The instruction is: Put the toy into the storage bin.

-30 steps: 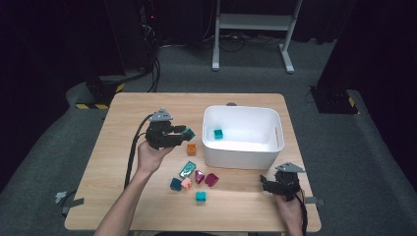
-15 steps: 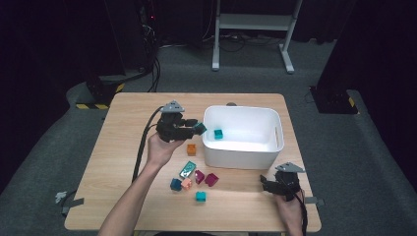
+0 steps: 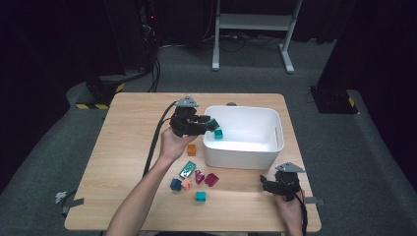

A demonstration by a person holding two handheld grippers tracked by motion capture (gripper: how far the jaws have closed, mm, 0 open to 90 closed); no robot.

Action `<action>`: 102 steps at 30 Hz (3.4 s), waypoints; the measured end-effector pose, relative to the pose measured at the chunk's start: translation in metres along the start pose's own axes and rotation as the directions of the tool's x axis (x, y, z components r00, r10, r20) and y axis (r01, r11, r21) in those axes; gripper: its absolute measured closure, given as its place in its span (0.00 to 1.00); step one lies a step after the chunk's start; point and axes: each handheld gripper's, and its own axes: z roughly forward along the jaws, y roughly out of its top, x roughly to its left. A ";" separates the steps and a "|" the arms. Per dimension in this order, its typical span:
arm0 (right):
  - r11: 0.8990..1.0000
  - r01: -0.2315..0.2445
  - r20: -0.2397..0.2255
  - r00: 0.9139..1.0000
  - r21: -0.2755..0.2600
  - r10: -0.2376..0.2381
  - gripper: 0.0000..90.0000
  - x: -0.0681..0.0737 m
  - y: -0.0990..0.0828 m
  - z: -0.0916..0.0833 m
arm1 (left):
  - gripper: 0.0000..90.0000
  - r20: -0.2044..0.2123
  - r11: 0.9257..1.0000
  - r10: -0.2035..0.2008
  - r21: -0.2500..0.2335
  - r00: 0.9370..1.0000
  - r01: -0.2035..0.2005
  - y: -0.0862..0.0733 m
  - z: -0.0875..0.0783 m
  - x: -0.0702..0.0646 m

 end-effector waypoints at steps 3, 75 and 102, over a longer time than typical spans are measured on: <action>1.000 0.000 0.000 1.000 0.000 0.000 0.21 0.000 0.000 0.000 | 0.63 0.003 1.000 0.009 0.003 1.000 -0.009 0.002 0.006 -0.002; 1.000 -0.001 0.000 1.000 0.000 0.001 0.21 0.000 0.000 0.000 | 0.41 -0.216 0.998 -0.061 -0.002 0.975 0.062 -0.083 -0.033 0.039; 1.000 -0.001 0.000 1.000 0.000 0.001 0.21 0.000 0.000 0.000 | 0.39 -0.216 0.987 -0.032 0.149 0.976 0.066 -0.128 0.030 0.061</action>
